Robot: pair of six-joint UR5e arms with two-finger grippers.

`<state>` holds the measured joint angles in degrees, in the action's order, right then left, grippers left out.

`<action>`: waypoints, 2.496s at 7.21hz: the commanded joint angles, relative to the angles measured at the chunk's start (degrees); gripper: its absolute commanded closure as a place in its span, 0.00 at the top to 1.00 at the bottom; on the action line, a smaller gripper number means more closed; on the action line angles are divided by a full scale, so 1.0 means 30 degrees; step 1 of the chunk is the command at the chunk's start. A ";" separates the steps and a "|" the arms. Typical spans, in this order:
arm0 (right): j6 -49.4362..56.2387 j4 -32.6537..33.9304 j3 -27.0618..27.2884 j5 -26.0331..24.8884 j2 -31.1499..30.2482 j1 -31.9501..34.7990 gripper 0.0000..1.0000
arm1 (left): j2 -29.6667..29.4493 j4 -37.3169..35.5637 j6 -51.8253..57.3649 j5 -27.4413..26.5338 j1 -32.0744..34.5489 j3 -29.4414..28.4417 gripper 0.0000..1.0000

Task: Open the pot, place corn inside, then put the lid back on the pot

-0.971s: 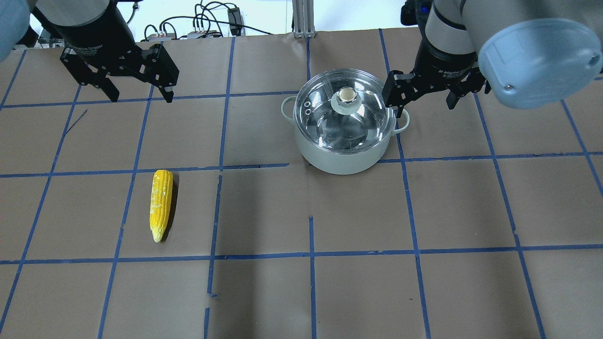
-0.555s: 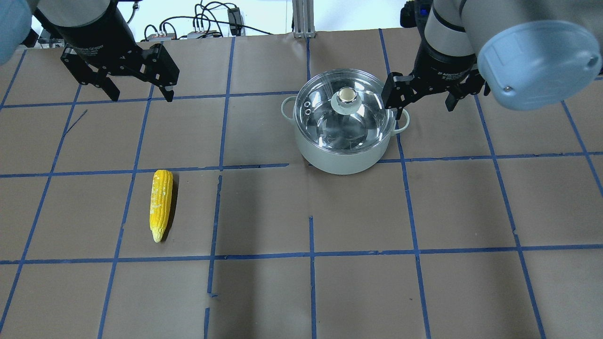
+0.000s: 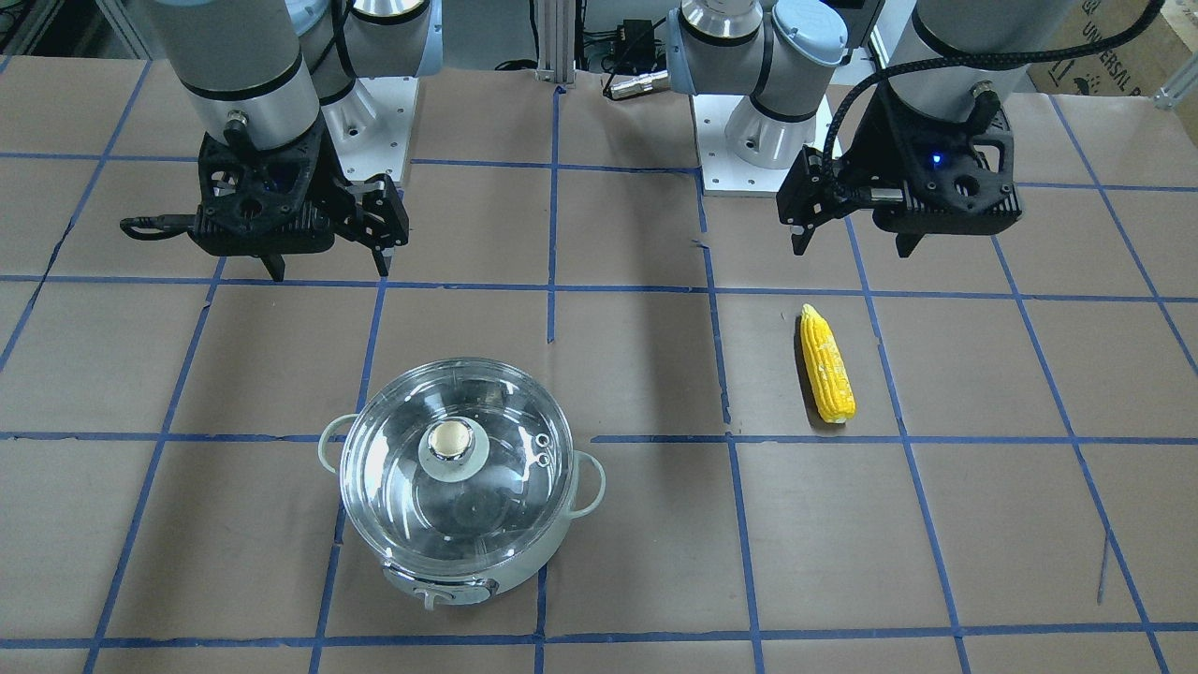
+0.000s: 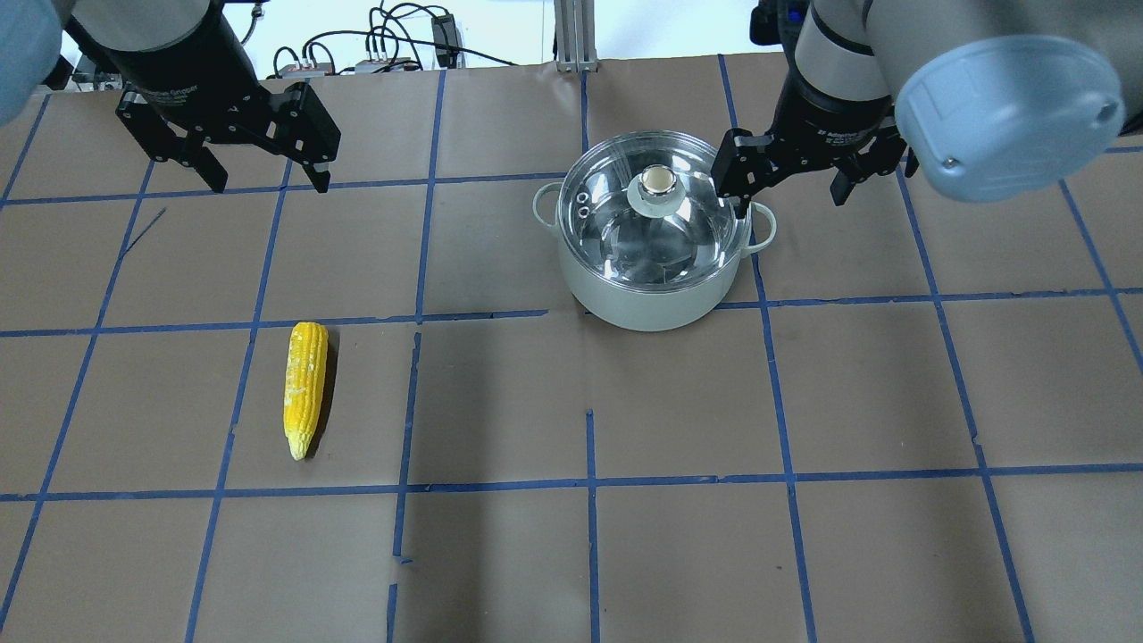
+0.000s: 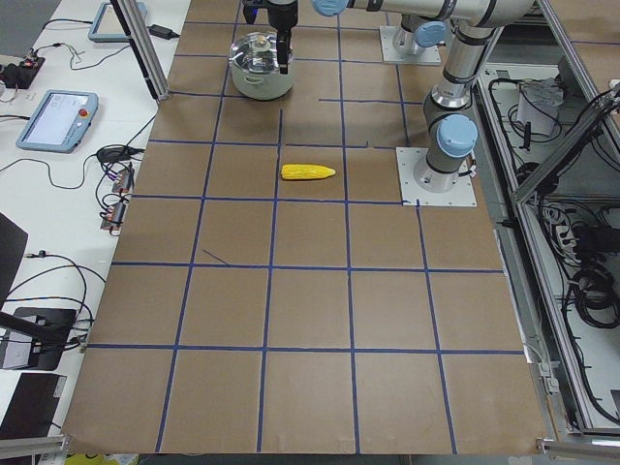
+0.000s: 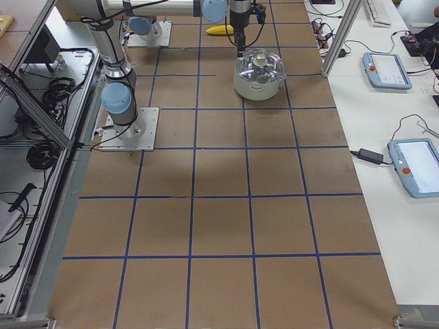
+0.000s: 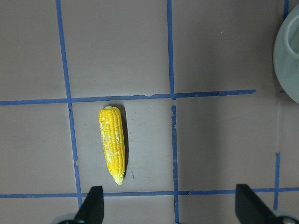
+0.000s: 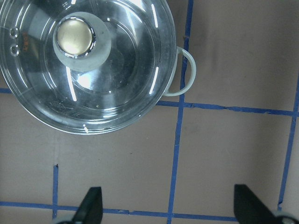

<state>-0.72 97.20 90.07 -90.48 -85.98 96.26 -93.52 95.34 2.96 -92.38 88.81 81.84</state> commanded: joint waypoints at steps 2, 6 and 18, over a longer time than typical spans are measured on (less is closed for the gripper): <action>-0.1480 0.3330 -0.1047 0.0015 0.3335 0.2389 1.00 | -0.0027 0.0007 -0.0108 0.0030 0.0017 0.0025 1.00; -0.1490 0.5129 -0.0929 -0.0015 0.5101 0.2865 1.00 | -0.0027 0.0007 -0.0079 0.0001 -0.0012 0.0025 1.00; -0.1078 0.5834 -0.2132 -0.0015 0.6599 0.2573 0.79 | -0.0028 0.0007 0.0154 -0.0087 -0.0012 0.0025 1.00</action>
<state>-4.05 114.82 83.40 -90.52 -66.32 104.11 -93.68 95.36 3.30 -92.57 88.77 81.91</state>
